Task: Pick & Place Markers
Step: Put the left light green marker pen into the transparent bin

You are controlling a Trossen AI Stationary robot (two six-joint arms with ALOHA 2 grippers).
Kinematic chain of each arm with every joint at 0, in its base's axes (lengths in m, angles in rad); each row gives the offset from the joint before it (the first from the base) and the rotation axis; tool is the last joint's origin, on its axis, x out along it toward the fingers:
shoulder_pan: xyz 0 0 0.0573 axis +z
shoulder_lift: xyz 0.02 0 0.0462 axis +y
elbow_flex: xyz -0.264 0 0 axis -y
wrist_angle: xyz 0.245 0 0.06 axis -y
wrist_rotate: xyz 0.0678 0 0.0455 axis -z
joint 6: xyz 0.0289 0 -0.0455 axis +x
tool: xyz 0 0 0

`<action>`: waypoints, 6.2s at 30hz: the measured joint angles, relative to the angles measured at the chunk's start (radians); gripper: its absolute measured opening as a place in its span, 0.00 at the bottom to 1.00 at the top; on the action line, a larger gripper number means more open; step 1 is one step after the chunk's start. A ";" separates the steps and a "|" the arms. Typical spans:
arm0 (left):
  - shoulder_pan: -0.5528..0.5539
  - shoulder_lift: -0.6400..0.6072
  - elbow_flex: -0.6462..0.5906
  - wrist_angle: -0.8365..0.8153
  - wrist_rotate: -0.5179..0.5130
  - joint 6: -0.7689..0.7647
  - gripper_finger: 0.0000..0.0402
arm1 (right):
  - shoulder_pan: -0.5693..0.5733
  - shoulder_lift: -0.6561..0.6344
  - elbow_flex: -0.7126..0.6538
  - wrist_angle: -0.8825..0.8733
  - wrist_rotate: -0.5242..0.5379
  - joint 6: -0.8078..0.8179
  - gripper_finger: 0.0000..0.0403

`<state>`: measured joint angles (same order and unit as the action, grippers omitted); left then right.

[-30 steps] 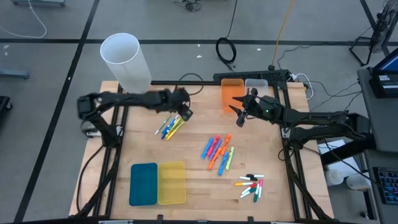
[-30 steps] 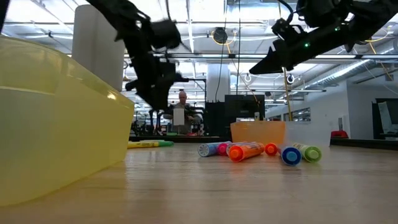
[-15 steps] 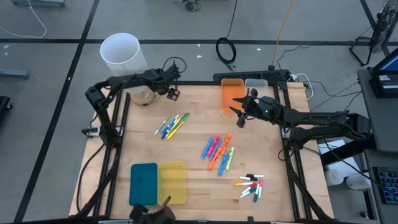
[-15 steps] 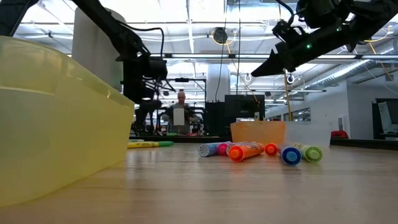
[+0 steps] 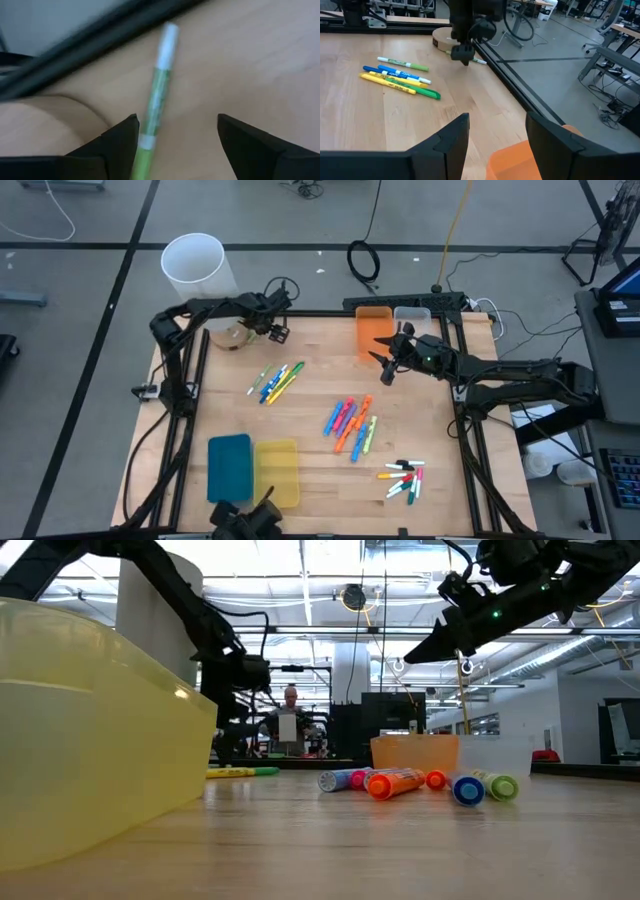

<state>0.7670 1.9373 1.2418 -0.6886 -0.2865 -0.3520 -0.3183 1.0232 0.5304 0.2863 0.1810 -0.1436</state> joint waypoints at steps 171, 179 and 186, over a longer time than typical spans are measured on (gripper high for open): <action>-0.619 -0.352 -0.007 0.472 0.180 0.627 0.31 | 0.153 0.528 0.143 -1.195 -0.187 0.452 0.11; -0.638 -0.362 -0.007 0.526 0.179 0.624 0.31 | 0.177 0.526 0.150 -1.190 -0.154 0.480 0.05; -0.659 -0.366 -0.007 0.539 0.179 0.632 0.31 | 0.177 0.421 0.238 -1.117 -0.109 0.451 0.02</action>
<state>0.1078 1.5715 1.2350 -0.1500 -0.1070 0.2802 -0.1414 1.4439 0.7680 -0.8311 0.0719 0.3076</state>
